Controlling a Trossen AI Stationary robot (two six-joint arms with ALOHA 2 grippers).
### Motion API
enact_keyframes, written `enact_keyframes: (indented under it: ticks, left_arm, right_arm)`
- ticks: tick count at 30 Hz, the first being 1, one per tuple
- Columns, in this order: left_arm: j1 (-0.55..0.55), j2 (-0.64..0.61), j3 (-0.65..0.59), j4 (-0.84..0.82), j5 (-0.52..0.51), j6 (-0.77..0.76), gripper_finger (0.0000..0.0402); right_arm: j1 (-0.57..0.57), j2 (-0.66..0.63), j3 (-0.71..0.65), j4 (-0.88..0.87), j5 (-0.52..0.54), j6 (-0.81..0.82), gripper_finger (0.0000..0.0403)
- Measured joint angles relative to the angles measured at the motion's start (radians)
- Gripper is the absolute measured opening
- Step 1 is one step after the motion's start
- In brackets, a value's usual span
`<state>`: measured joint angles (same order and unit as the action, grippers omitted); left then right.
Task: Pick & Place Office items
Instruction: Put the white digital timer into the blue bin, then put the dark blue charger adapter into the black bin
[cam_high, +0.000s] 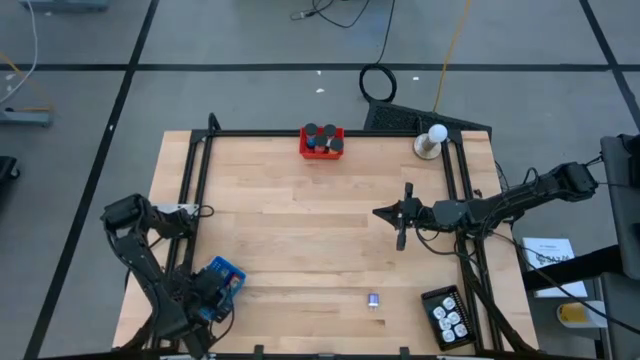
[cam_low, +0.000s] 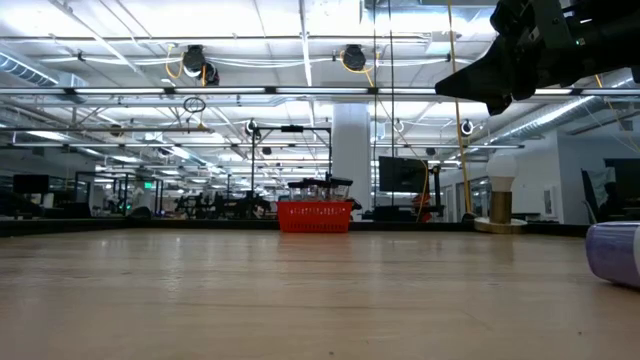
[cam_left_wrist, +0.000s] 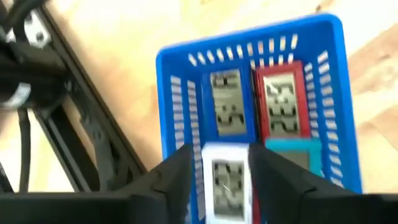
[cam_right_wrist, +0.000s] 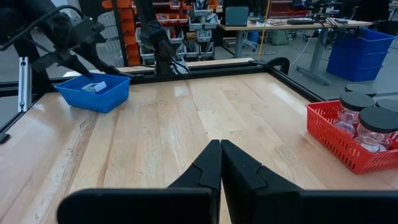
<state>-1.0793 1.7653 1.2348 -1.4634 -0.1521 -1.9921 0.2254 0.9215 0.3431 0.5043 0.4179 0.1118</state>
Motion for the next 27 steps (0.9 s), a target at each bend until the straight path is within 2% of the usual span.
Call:
enact_keyframes:
  ticks: [6, 10, 22, 24, 27]
  left_arm:
    - [0.045, 0.000, -0.071, 0.062, -0.005, 0.100, 0.0066]
    - [0.054, 0.000, -0.100, 0.109, 0.041, 0.141, 0.0010]
    - [0.023, -0.002, -0.103, 0.156, 0.105, 0.140, 0.0009]
    - [0.016, -0.018, -0.103, 0.153, 0.084, 0.122, 0.0014]
    - [0.016, -0.061, -0.102, 0.152, -0.010, 0.097, 0.0013]
  right_arm:
    - [0.000, 0.000, 0.000, 0.000, 0.000, 0.005, 0.0000]
    - [0.000, 0.000, 0.000, 0.000, 0.000, 0.004, 0.0000]
    - [0.000, 0.000, 0.000, 0.000, 0.000, 0.001, 0.0000]
    - [0.000, 0.000, 0.000, 0.000, 0.000, 0.001, 0.0000]
    - [0.000, 0.000, 0.000, 0.000, 0.000, 0.001, 0.0000]
